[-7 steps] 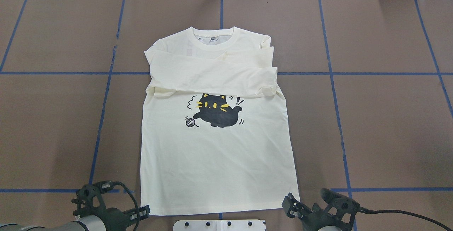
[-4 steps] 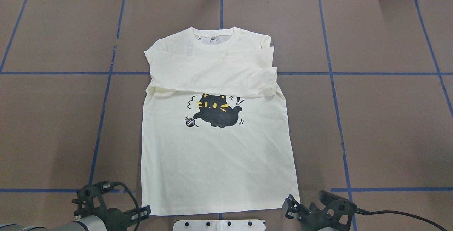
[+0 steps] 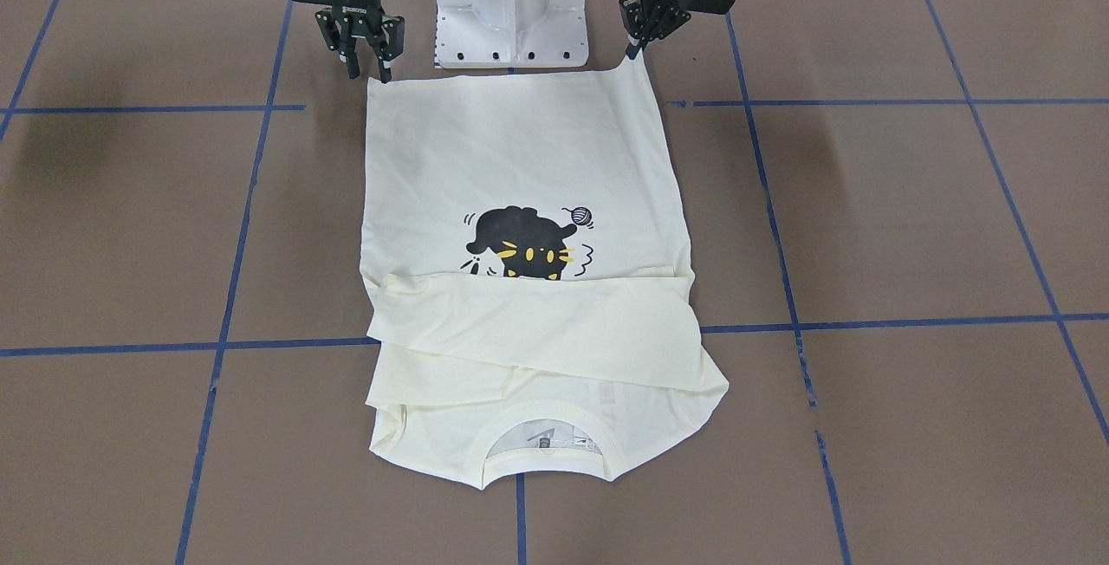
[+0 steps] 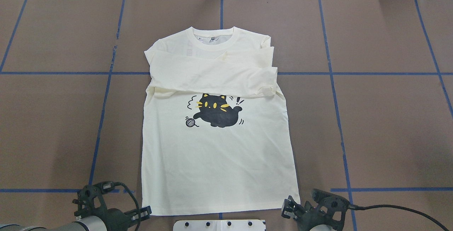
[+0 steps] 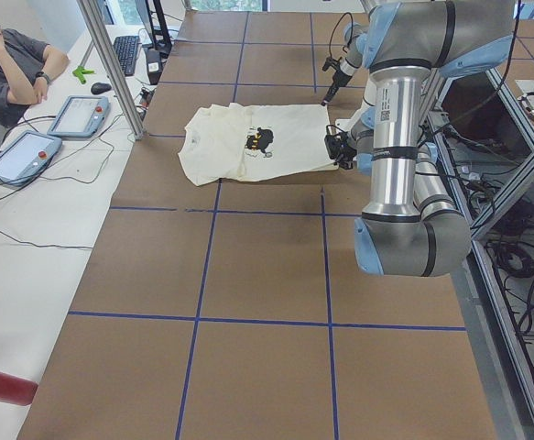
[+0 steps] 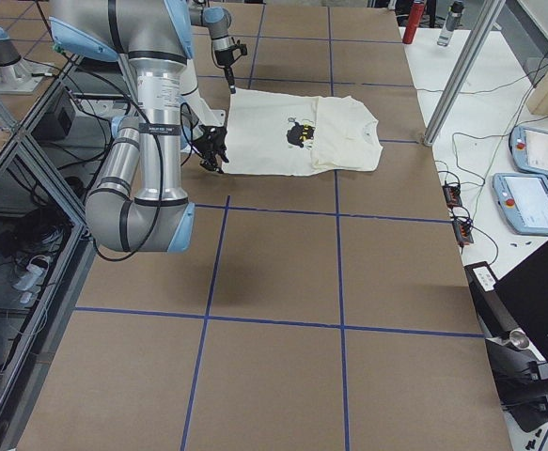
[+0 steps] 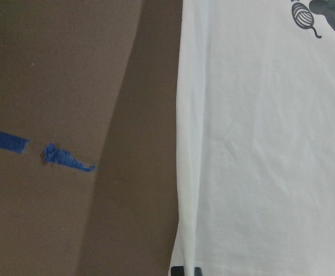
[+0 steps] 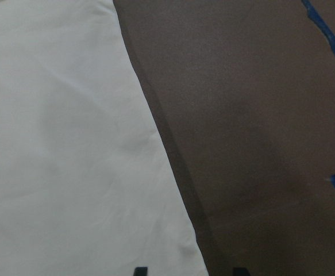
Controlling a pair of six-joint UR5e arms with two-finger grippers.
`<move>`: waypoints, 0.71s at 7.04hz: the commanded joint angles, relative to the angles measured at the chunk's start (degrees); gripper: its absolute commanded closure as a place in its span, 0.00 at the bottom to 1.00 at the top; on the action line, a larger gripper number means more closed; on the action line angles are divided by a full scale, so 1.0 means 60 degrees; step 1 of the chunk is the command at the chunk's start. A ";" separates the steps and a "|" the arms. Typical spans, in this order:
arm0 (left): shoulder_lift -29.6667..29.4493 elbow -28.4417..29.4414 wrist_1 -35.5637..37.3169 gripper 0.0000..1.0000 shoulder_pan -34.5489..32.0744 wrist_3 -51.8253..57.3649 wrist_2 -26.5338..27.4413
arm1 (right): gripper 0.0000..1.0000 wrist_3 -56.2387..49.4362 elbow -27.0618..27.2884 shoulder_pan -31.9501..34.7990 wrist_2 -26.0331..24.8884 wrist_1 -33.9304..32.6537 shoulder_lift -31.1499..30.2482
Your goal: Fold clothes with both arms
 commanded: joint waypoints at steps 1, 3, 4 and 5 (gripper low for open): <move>-0.0001 0.0007 -0.0001 1.00 -0.0005 0.0000 -0.0017 | 0.41 -0.1228 0.0002 0.0792 0.1531 0.0002 0.0071; -0.0001 0.0007 -0.0001 1.00 -0.0019 0.0000 -0.0017 | 0.38 -0.1835 0.0046 0.1074 0.2283 0.0016 0.0159; -0.0001 0.0021 -0.0001 1.00 -0.0005 0.0000 -0.0032 | 0.39 -0.1836 0.0017 0.1089 0.2285 0.0002 0.0334; -0.0001 0.0022 -0.0001 1.00 -0.0005 0.0000 -0.0032 | 0.42 -0.1792 -0.0041 0.1074 0.2256 -0.0013 0.0437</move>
